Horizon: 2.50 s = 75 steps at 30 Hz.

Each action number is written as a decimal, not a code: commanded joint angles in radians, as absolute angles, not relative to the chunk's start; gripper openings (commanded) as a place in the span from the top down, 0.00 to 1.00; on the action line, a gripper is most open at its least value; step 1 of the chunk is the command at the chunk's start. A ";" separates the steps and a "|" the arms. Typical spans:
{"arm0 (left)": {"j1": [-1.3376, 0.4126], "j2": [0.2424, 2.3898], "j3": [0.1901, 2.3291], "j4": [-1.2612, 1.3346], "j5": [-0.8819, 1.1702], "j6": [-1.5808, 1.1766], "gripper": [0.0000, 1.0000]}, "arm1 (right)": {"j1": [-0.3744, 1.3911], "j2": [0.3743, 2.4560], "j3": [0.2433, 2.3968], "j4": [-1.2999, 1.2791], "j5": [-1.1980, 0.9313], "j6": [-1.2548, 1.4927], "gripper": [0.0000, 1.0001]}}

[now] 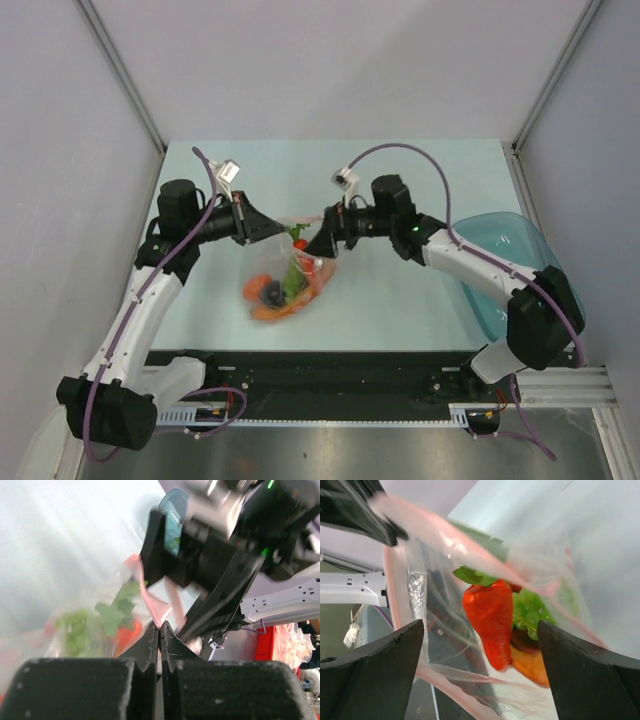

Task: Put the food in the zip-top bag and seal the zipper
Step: Place the fake vegetable in the zipper food storage bag, then pick up the fake vegetable from the bin.

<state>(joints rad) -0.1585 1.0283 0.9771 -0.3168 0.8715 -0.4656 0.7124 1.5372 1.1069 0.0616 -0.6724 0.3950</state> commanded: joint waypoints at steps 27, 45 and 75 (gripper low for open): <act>-0.150 1.072 0.977 -0.250 0.891 -0.430 0.97 | -0.282 1.515 1.293 -1.201 -0.302 -1.102 0.05; -0.155 1.069 0.997 -0.285 0.885 -0.396 0.98 | -0.199 1.758 1.240 -1.043 -0.133 -1.339 0.40; -0.153 1.061 1.008 -0.344 0.894 -0.341 0.99 | -0.225 1.740 1.206 -1.002 -0.186 -1.405 0.50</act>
<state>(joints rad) -0.1558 1.0794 0.9764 -0.3424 0.8684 -0.3729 -0.1894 1.7718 1.2091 -1.0012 -0.1474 -1.3666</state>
